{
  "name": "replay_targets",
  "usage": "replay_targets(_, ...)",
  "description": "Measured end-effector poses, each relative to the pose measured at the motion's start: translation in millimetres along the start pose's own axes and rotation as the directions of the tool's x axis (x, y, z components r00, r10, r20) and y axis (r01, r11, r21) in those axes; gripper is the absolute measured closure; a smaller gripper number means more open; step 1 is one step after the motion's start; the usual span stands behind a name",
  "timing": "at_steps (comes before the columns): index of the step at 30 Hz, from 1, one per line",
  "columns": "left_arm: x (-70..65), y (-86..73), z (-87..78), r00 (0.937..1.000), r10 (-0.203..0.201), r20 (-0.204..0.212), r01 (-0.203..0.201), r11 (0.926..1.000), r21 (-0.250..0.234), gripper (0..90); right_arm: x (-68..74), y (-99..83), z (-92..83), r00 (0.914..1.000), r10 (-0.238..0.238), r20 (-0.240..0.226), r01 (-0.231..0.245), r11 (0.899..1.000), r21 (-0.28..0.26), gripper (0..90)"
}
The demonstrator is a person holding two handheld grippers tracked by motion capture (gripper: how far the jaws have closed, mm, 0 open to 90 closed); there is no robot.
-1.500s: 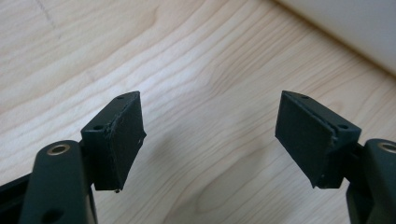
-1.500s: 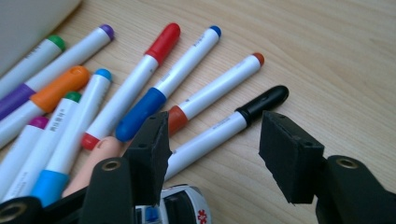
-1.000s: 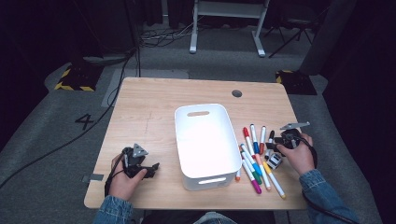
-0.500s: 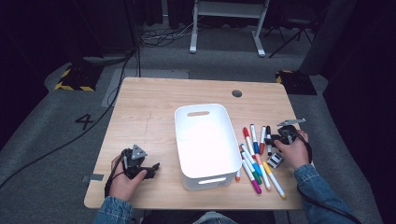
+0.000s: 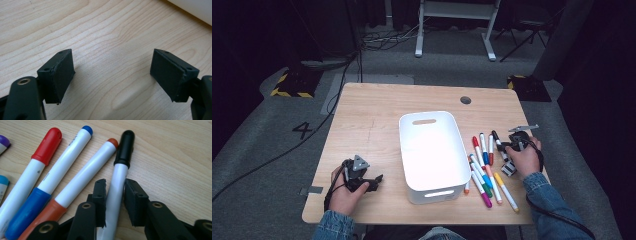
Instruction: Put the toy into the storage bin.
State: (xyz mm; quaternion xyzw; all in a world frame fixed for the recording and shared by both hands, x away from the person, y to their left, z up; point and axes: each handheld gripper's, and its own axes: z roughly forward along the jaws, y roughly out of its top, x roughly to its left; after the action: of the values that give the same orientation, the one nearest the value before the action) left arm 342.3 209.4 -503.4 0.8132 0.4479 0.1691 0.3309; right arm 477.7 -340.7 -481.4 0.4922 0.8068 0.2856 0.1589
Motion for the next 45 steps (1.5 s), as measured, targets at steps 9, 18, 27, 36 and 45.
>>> replay_targets(9, 0.0, 0.0, 0.0, 1.0000, 0.000, 0.000, 0.000, 1.0000, 0.000, 19.5, 1.4, -0.1, 1.6, 0.9998, 0.018, 0.009, -0.018, 1.000, -0.016, 76.8)
replay_targets(18, 0.0, -0.1, 0.0, 1.0000, 0.001, 0.002, -0.001, 1.0000, 0.000, 19.5, 1.9, 0.2, -1.7, 0.9996, 0.027, 0.002, -0.027, 0.999, -0.036, 76.9)
replay_targets(27, 0.0, -0.1, 0.4, 1.0000, -0.001, 0.008, 0.001, 1.0000, -0.001, 19.2, 7.5, 10.1, -23.3, 0.9995, -0.011, -0.031, 0.008, 0.996, -0.089, 76.9)
replay_targets(36, -0.1, -0.1, 0.3, 1.0000, -0.001, 0.007, 0.001, 1.0000, 0.001, 19.2, 26.0, 26.3, -56.0, 0.9947, -0.069, -0.076, 0.057, 0.988, -0.145, 76.9)
replay_targets(45, -0.5, 0.0, 0.5, 0.9999, 0.003, 0.011, -0.003, 1.0000, 0.003, 18.8, 54.3, 43.5, -89.1, 0.9789, -0.173, -0.110, 0.149, 0.970, -0.194, 76.9)
